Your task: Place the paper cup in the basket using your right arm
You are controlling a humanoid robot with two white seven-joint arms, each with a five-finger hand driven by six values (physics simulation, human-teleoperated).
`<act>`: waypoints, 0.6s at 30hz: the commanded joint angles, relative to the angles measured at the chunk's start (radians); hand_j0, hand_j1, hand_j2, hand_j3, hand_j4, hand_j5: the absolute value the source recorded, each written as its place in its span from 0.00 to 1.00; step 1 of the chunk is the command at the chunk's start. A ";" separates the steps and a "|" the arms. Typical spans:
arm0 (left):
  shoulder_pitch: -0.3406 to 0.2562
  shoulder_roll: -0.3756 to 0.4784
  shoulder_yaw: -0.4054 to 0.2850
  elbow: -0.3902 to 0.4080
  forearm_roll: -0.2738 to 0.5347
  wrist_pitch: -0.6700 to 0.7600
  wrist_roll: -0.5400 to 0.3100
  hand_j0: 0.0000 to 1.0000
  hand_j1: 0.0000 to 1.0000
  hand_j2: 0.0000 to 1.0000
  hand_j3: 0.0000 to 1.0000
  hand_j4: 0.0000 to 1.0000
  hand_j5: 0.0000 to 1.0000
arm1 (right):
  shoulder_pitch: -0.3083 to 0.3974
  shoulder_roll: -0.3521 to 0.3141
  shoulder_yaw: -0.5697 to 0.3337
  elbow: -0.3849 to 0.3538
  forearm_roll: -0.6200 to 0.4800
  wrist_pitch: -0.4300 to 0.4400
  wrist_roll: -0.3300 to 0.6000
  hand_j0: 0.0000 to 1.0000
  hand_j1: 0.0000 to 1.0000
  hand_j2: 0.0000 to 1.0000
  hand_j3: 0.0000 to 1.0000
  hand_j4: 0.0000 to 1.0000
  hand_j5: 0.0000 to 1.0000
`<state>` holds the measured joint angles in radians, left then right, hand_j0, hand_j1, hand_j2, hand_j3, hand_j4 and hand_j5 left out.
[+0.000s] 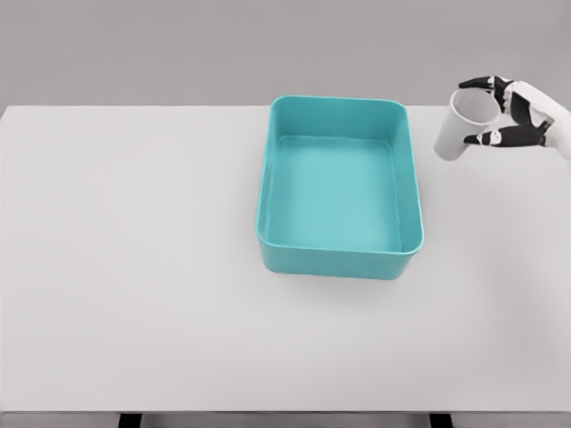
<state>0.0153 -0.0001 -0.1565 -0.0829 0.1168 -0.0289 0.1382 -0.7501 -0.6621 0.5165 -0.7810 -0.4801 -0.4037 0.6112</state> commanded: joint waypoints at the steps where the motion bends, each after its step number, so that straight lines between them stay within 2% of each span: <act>1: 0.000 0.000 0.000 0.000 0.000 0.000 0.000 1.00 1.00 1.00 1.00 1.00 1.00 | 0.000 -0.002 -0.029 -0.023 -0.006 0.000 0.000 0.76 0.76 0.76 0.76 0.76 0.76; 8: 0.000 0.000 0.000 0.000 0.000 0.000 0.000 1.00 1.00 1.00 1.00 1.00 1.00 | 0.000 -0.016 -0.065 -0.095 -0.006 0.000 0.000 0.76 0.76 0.76 0.76 0.76 0.76; 18: 0.000 0.000 0.000 0.000 0.000 0.000 0.000 1.00 1.00 1.00 1.00 1.00 1.00 | 0.000 -0.014 -0.066 -0.251 -0.006 -0.001 0.000 0.77 0.77 0.77 0.77 0.77 0.77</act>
<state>0.0153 -0.0001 -0.1565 -0.0829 0.1168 -0.0290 0.1382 -0.7501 -0.6764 0.4526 -0.9986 -0.4790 -0.4061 0.6113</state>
